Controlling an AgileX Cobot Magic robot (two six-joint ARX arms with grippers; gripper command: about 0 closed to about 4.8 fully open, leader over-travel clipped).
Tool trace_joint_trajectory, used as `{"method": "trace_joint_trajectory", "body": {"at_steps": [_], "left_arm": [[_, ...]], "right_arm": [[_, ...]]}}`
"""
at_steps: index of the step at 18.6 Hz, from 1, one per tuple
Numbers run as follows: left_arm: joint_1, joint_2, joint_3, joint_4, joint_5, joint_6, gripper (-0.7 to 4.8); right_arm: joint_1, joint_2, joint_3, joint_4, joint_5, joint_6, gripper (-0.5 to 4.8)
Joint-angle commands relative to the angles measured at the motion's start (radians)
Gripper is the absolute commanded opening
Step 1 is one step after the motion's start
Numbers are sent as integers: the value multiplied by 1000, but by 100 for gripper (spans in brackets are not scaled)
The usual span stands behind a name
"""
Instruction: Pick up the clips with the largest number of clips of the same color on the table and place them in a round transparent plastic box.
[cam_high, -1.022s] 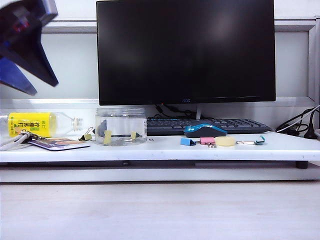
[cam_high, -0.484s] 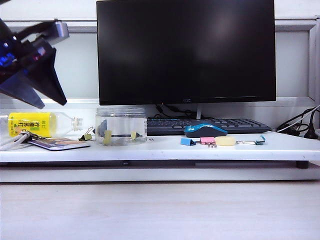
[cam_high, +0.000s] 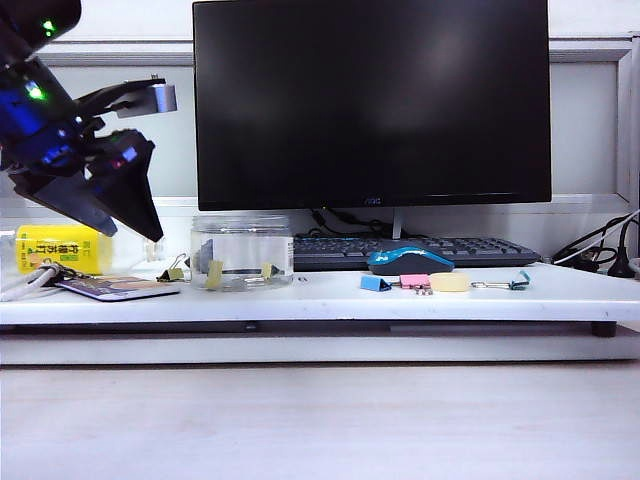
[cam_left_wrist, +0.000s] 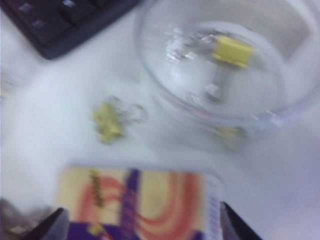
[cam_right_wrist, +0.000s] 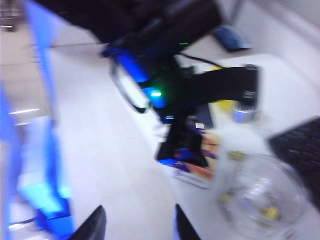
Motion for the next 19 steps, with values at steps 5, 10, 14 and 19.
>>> {"method": "trace_joint_trajectory", "body": {"at_steps": [5, 10, 14, 19], "left_arm": [[-2, 15, 1, 119, -41, -23, 403], [-5, 80, 2, 158, -45, -61, 403], [-13, 101, 2, 214, -35, -87, 367], [-16, 148, 2, 253, -7, -144, 367]], "right_arm": [[26, -4, 6, 17, 54, 4, 180], [26, -3, 6, 16, 54, 5, 180], [26, -3, 6, 8, 54, 5, 180], [25, 0, 6, 5, 58, 4, 180]]}}
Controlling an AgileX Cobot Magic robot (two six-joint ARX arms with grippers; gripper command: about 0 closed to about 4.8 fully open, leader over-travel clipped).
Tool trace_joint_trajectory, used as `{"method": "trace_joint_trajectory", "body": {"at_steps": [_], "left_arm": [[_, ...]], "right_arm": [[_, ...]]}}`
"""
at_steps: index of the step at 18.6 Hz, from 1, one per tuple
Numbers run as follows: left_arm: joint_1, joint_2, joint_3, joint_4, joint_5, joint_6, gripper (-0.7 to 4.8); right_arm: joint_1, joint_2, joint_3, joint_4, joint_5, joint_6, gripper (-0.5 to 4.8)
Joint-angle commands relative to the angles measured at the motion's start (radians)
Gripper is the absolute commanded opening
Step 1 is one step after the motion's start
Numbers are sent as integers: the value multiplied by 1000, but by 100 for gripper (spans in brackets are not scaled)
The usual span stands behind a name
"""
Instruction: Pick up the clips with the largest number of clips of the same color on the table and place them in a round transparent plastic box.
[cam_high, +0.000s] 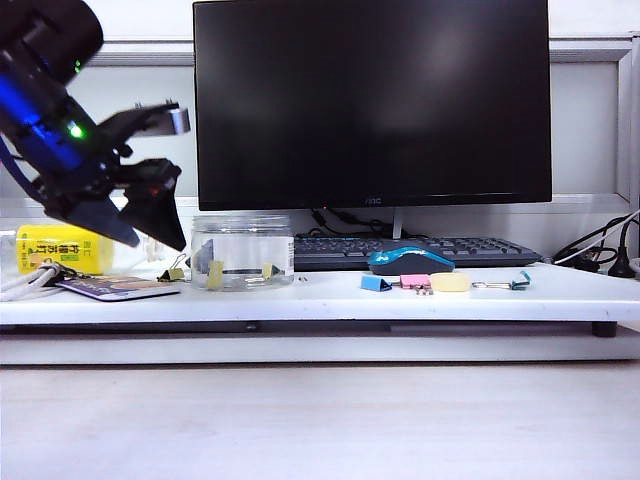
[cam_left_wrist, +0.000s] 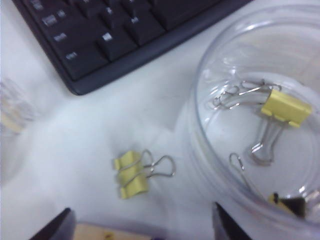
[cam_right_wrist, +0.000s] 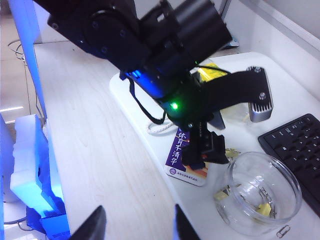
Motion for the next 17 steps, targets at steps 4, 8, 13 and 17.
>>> {"method": "trace_joint_trajectory", "body": {"at_steps": [4, 8, 13, 17], "left_arm": [[-4, 42, 2, 81, 42, -69, 367], [-4, 56, 2, 116, 43, -80, 290], [-4, 105, 2, 153, 42, -102, 289], [-4, 110, 2, 196, 45, -130, 266]], "right_arm": [[0, 1, 5, 6, 7, 4, 180], [-1, 1, 5, 6, 8, 3, 180], [-1, 1, 5, 3, 8, 3, 180], [-2, 1, 5, -20, 13, -1, 180]]}}
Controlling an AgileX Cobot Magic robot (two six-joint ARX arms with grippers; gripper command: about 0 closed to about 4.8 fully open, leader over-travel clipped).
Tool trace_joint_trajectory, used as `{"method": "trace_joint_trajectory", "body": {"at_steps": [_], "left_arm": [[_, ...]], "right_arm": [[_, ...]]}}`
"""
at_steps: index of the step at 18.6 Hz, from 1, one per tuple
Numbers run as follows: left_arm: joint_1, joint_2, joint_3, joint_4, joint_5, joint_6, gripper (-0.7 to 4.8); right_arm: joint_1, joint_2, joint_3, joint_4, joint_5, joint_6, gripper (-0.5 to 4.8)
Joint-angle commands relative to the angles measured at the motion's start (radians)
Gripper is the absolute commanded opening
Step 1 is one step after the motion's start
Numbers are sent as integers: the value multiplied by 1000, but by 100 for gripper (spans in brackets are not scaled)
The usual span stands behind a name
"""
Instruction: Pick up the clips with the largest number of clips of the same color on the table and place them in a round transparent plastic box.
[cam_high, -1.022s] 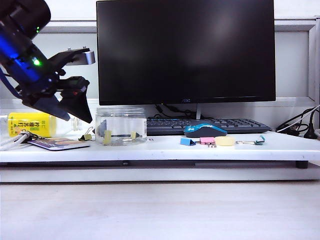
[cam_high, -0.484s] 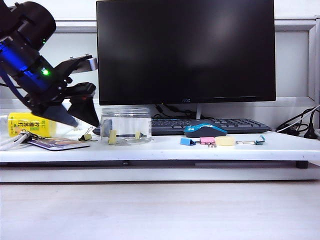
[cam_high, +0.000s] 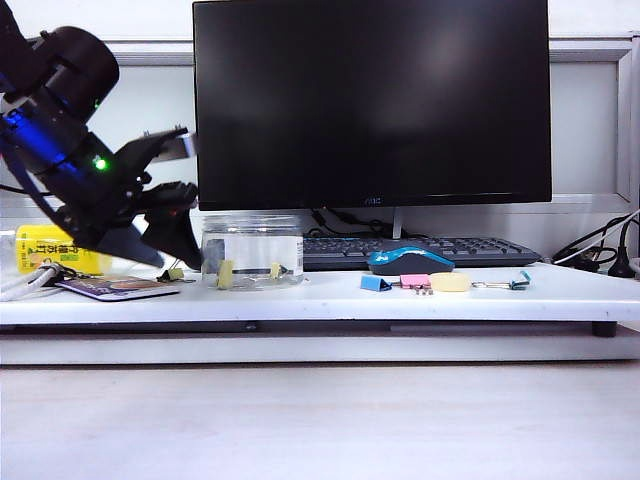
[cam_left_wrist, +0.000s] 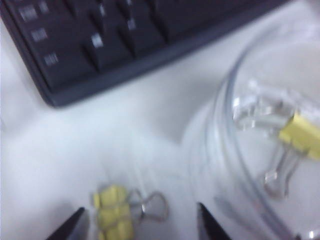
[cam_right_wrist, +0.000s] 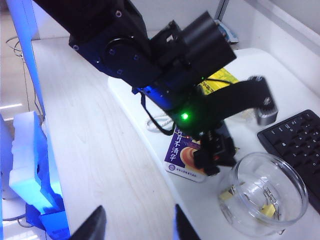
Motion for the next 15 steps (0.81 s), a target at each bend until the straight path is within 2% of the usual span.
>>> {"method": "trace_joint_trajectory", "body": {"at_steps": [1, 2, 4, 5, 9, 10, 15], "left_arm": [[-1, 2, 2, 50, 9, -22, 208], [-1, 3, 2, 56, 12, -23, 149], [-1, 8, 2, 58, 11, -23, 136], [-1, 14, 2, 58, 12, -23, 81], [-1, 37, 2, 58, 29, -32, 73], [-1, 45, 2, 60, 30, -46, 46], [-1, 45, 2, 68, 31, -68, 46]], "right_arm": [[0, -1, 5, -11, 26, 0, 180], [0, -1, 5, -10, 26, 0, 180], [0, -1, 5, -11, 26, 0, 180], [0, -1, 5, -10, 26, 0, 180], [0, -1, 5, -18, 26, 0, 180], [0, -1, 5, -24, 26, 0, 180], [-2, -1, 4, -26, 26, 0, 180]]}}
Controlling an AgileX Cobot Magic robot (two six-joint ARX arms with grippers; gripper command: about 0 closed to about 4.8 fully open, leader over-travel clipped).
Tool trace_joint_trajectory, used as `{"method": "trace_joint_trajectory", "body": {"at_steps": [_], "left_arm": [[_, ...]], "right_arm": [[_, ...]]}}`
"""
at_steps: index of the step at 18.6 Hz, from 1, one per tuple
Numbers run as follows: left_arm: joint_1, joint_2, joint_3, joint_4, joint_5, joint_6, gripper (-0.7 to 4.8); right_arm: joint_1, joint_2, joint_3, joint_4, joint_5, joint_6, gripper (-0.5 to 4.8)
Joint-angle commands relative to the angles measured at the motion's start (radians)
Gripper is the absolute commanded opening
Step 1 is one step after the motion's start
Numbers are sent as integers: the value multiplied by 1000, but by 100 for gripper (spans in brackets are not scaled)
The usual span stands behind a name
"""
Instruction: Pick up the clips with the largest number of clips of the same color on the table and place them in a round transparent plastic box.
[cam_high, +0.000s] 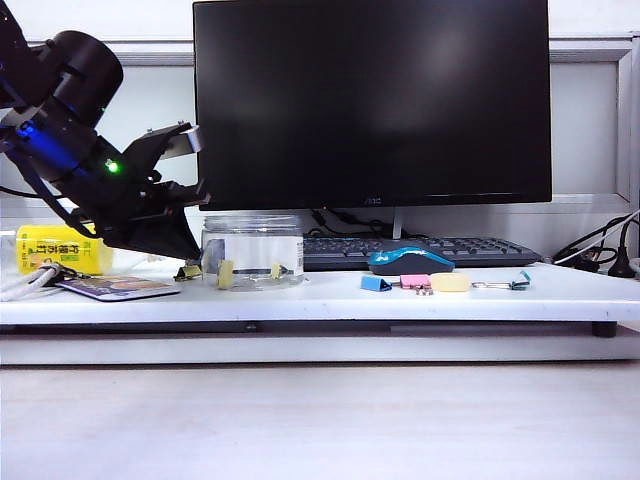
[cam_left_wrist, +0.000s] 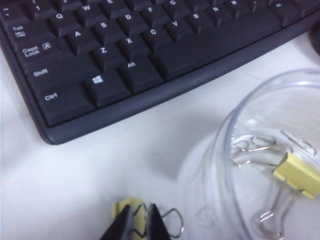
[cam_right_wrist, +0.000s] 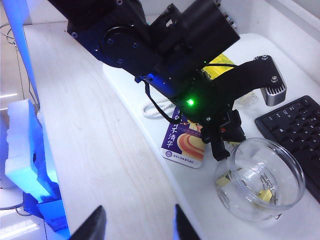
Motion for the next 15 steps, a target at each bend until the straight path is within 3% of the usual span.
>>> {"method": "trace_joint_trajectory", "body": {"at_steps": [1, 5, 11, 12, 14, 15], "left_arm": [[-1, 3, -5, -29, 12, -25, 46], [-1, -57, 19, -64, 24, 10, 48], [-1, -216, 22, -134, 19, 99, 50], [-1, -216, 22, -151, 19, 103, 66], [-1, -188, 21, -206, 16, 103, 217], [-1, -183, 21, -219, 16, 104, 246]], "right_arm": [[-1, -1, 4, 12, 5, 0, 180], [-19, -2, 5, -28, 97, -22, 179], [-64, -2, 5, -45, 99, -21, 179], [-64, -2, 5, -45, 99, -21, 179], [-64, -2, 5, -43, 99, -21, 179], [-64, -2, 5, -43, 98, -21, 179]]}}
